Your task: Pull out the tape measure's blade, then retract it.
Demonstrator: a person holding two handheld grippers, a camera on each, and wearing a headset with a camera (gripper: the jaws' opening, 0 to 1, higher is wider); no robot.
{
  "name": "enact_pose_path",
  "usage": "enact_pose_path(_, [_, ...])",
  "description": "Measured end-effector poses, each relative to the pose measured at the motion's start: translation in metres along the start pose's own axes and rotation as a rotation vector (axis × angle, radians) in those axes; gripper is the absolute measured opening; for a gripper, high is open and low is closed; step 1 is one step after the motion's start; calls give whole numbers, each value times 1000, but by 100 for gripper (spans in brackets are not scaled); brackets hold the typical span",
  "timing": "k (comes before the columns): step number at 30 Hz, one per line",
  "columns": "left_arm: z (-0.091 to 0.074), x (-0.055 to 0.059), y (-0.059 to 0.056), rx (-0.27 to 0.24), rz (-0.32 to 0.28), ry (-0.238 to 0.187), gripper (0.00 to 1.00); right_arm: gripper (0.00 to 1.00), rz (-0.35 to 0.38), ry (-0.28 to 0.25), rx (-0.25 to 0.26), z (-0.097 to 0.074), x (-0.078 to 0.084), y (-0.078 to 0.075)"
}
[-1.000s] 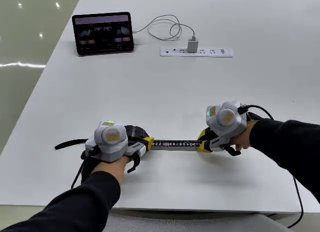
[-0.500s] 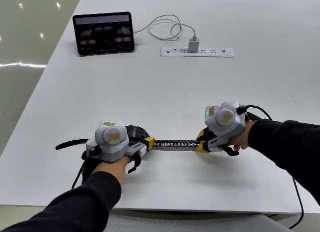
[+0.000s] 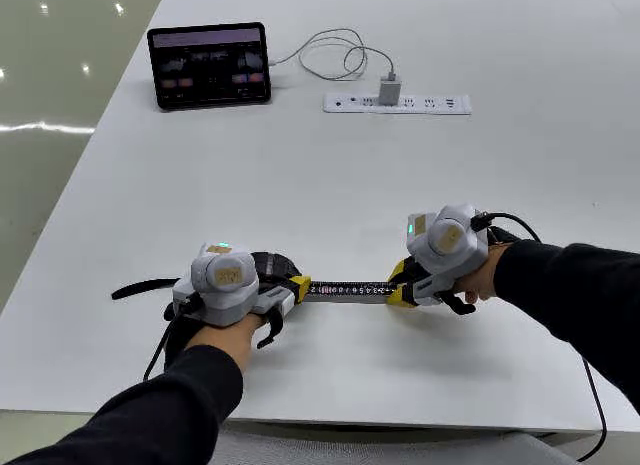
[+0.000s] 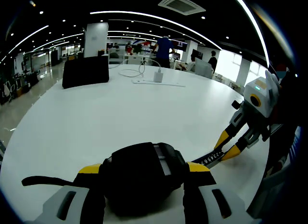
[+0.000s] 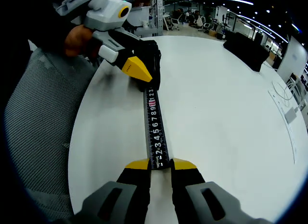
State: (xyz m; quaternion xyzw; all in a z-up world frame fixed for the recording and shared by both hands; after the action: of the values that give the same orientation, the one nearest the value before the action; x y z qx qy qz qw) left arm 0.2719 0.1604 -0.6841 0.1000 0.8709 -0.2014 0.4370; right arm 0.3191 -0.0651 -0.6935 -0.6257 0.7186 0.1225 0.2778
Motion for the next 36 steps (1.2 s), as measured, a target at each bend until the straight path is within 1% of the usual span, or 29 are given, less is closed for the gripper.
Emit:
enact_pose_path(13, [-1,0,1,12,-18,2,61,11,-4,-6,-1,4,-5,1])
enact_pose_path(20, [-1,0,1,13,-19,7,61,12,-6,-10,-3,7,-10,3])
enact_pose_path(31, [-1,0,1,11,-18,3,61,12,3,-13,-11,10,-13,3])
enact_pose_path(36, [-1,0,1,11,-21,0,61,12,-5,-20,-13,10,-14,3])
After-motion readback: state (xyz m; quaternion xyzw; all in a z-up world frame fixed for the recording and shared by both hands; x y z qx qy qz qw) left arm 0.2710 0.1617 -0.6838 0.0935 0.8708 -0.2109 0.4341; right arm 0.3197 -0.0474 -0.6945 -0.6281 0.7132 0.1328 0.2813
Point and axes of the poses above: the centre of the closed fingertips' face, and the gripper's own axes: z roughly forward along the fingers, y roughly to its left, x roughly out of its underside, the point moved 8 cm from there along -z, roughly backward along the fingers, and after that the axes turned 13 degrees about x, right-handed, at the moved point
